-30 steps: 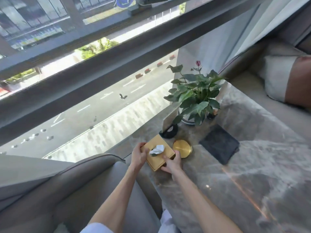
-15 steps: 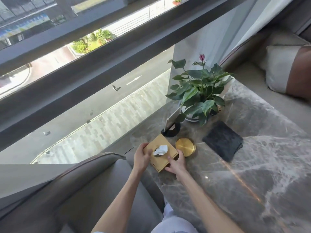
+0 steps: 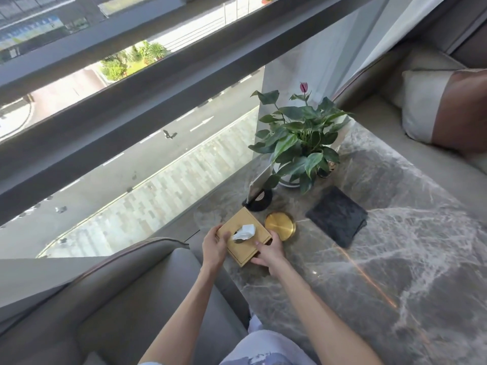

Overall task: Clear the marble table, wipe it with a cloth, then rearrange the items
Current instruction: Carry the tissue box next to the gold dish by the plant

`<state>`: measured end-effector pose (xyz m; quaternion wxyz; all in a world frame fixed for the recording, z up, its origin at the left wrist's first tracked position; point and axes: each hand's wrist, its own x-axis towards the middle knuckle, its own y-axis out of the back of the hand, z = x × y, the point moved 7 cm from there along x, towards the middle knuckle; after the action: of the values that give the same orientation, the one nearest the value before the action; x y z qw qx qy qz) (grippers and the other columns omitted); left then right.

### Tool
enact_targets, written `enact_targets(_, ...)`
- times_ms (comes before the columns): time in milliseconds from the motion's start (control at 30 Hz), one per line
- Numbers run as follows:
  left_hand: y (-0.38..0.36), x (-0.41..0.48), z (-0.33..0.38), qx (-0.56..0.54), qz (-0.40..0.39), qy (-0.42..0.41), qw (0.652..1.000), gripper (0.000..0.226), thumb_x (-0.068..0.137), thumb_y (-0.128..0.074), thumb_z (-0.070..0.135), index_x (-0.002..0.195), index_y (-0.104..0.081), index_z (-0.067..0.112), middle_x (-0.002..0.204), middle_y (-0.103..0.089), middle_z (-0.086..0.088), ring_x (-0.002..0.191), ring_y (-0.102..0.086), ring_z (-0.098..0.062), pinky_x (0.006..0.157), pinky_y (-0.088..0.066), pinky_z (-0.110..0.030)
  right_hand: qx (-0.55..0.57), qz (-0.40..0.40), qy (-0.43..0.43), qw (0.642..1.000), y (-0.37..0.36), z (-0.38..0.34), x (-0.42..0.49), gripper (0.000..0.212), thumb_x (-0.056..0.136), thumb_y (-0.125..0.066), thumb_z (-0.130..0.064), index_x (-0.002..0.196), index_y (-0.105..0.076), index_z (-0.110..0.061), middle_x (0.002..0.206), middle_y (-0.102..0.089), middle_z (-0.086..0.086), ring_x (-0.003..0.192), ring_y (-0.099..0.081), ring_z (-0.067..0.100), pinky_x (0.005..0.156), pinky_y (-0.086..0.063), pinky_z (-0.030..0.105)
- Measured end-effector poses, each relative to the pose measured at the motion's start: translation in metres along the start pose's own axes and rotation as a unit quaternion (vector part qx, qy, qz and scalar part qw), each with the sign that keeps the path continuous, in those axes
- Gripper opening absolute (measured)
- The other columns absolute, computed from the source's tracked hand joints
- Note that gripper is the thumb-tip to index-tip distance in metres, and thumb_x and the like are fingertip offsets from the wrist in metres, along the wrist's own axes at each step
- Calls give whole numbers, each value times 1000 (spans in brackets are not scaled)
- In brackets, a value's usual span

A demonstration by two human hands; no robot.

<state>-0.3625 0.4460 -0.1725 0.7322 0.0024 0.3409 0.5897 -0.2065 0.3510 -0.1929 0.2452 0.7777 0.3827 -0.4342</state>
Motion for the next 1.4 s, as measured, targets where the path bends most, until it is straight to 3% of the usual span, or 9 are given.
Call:
enact_targets(167,2,-1,-3,-29,-3,24,999,33,92,-59,19,123,-62,9,121,-67,-8,110,-61,-24,97,-49,-39,5,-17,-3,1000,0,-2,-2,67,94,-65,-10,149,-31,-25,146,-48,10,105,-64,30,68,-63,35)
enact_targets(233,1,-4,-9,-62,-4,48,997,40,93,-59,25,130,-55,11,132,-60,-8,118,-57,-23,103,-47,-40,7,2,-9,1000,7,1,-2,73,94,-66,-22,153,-24,-28,151,-41,12,110,-63,32,74,-62,35)
enact_targets(333,-3,-7,-18,-142,-29,100,984,63,95,-56,38,150,-30,20,154,-36,0,140,-40,-22,115,-37,-47,46,108,-12,993,29,6,-4,65,97,-50,-51,153,-24,-31,155,-36,10,129,-51,35,104,-49,48)
enact_targets(433,-12,-8,-26,-202,-66,146,966,68,95,-57,42,152,-22,32,157,-32,0,140,-40,-26,113,-37,-55,176,146,-48,972,42,14,-5,67,98,-44,-53,156,-17,-32,164,-21,9,142,-38,36,117,-34,52)
enact_targets(633,-16,-7,-31,-204,-67,142,966,47,99,-52,31,143,-37,25,138,-53,-8,123,-57,-29,102,-49,-56,135,76,-50,987,18,9,-12,53,98,-60,-28,147,-42,-26,149,-44,18,119,-57,41,89,-59,44)
enact_targets(833,-15,-9,-26,-204,-67,143,966,40,101,-48,30,138,-40,17,130,-58,-10,118,-60,-32,98,-51,-58,152,76,-15,985,12,10,-11,46,98,-58,-8,139,-51,-25,139,-53,19,91,-65,32,79,-62,43)
enact_targets(1167,-14,-8,-24,-167,-65,138,974,38,101,-46,26,136,-42,13,128,-59,-13,115,-60,-33,100,-49,-58,157,77,-12,985,12,12,-13,44,98,-58,-8,137,-53,-25,134,-58,19,93,-68,33,67,-63,38)
enact_targets(1300,-14,-5,-26,-157,-61,132,977,38,101,-45,26,137,-41,15,119,-60,-10,91,-59,-19,82,-53,-43,160,77,-16,984,10,11,-15,43,97,-59,-8,136,-54,-24,133,-58,19,102,-68,36,66,-63,38)
enact_targets(1400,-13,-3,-27,-150,-59,128,979,39,101,-45,26,138,-41,14,117,-60,-8,93,-58,-19,84,-51,-43,160,76,-15,984,10,10,-15,42,97,-59,-8,136,-54,-25,133,-58,19,101,-68,36,61,-62,34)
